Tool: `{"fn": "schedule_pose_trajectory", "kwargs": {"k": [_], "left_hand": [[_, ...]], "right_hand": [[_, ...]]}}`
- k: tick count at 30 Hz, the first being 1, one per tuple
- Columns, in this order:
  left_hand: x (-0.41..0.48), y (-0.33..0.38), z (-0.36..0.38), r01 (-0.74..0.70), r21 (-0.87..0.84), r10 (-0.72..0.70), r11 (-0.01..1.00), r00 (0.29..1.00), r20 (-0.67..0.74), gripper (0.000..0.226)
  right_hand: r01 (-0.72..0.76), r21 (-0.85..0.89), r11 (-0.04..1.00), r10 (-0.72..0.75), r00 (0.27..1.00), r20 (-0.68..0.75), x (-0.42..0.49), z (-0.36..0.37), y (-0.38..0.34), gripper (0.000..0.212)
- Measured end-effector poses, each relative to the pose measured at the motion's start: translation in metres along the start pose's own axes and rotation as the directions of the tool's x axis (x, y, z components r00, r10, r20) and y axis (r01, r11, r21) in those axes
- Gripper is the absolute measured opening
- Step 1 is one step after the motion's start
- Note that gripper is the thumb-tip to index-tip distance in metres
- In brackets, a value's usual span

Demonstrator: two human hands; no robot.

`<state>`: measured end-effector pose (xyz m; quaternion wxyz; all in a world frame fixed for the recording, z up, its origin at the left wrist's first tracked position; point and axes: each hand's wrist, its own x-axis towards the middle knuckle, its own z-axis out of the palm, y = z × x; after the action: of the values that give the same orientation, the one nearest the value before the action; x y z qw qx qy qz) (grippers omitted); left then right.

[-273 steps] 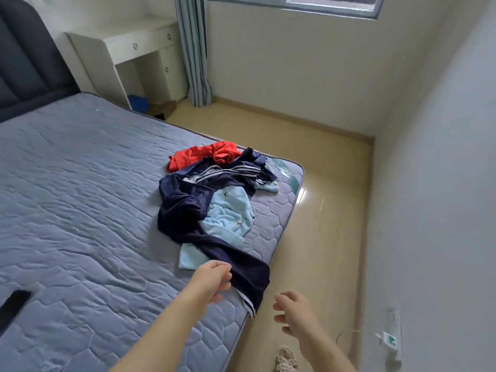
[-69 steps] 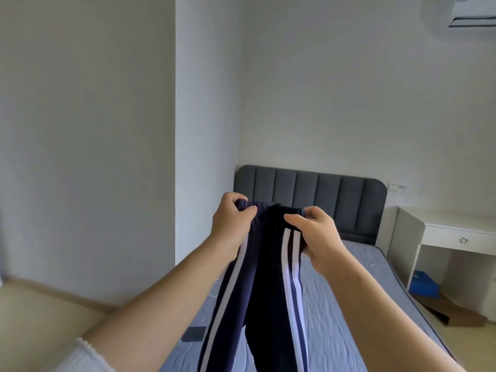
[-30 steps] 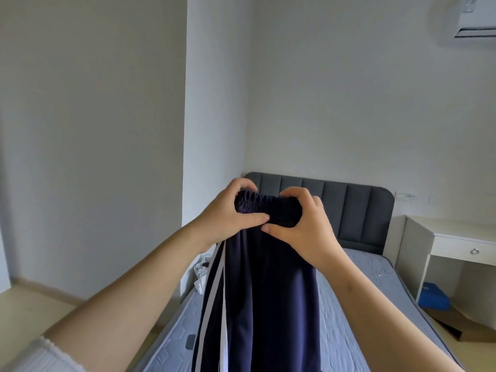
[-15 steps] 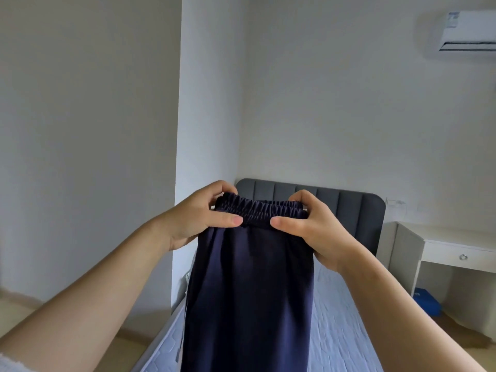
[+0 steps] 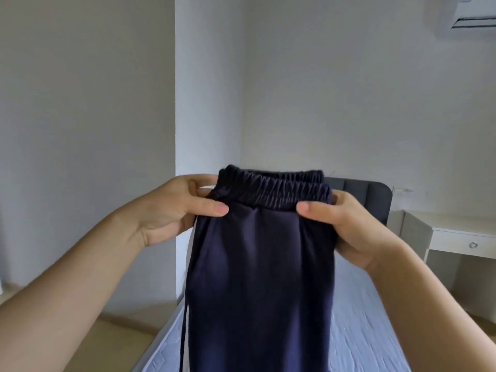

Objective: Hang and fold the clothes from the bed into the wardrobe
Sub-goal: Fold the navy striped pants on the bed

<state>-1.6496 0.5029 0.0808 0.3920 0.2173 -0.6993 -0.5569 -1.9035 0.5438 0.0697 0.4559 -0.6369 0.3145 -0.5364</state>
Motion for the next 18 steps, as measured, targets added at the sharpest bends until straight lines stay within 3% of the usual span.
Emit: {"fn": "schedule_pose_trajectory", "kwargs": {"k": [2, 4, 6, 7, 9, 12, 14, 17, 18], "left_hand": [[0.006, 0.006, -0.006, 0.048, 0.056, -0.053, 0.997, 0.995, 0.087, 0.027], [0.02, -0.001, -0.017, 0.259, 0.278, -0.281, 0.925, 0.959, 0.042, 0.021], [0.038, -0.021, -0.028, 0.44, 0.547, -0.467, 0.712, 0.879, -0.1, 0.016], [0.049, -0.035, -0.032, 0.478, 0.629, -0.494, 0.614, 0.853, -0.166, 0.013], [0.072, -0.061, -0.035, 0.479, 0.715, -0.426, 0.51, 0.862, -0.273, 0.006], [0.108, -0.087, -0.042, 0.446, 0.796, -0.195, 0.408, 0.895, -0.402, 0.021], [0.129, -0.082, -0.044, 0.427, 0.785, -0.028, 0.449, 0.885, -0.466, 0.031], [0.15, -0.052, -0.04, 0.284, 0.542, 0.093, 0.791, 0.82, -0.565, 0.022], [0.154, -0.039, -0.039, 0.213, 0.484, 0.132, 0.849, 0.801, -0.584, 0.016]], "right_hand": [[-0.005, 0.117, 0.993, 0.001, 0.999, 0.034, 0.006, -0.004, -0.001, 0.015], [-0.112, 0.12, 0.987, 0.101, 0.991, 0.09, 0.013, -0.01, 0.011, 0.015], [-0.274, 0.019, 0.962, 0.269, 0.955, 0.124, 0.022, -0.014, 0.032, 0.017], [-0.345, -0.05, 0.937, 0.349, 0.932, 0.096, 0.029, -0.016, 0.046, 0.02], [-0.424, -0.194, 0.885, 0.418, 0.905, -0.075, 0.048, -0.02, 0.072, 0.021], [-0.41, -0.453, 0.792, 0.256, 0.896, -0.363, 0.088, -0.029, 0.093, 0.014], [-0.345, -0.572, 0.744, 0.059, 0.887, -0.459, 0.115, -0.035, 0.091, 0.015], [-0.204, -0.656, 0.727, -0.24, 0.819, -0.522, 0.146, -0.039, 0.064, 0.024], [-0.136, -0.643, 0.754, -0.303, 0.797, -0.523, 0.152, -0.038, 0.051, 0.025]]}}
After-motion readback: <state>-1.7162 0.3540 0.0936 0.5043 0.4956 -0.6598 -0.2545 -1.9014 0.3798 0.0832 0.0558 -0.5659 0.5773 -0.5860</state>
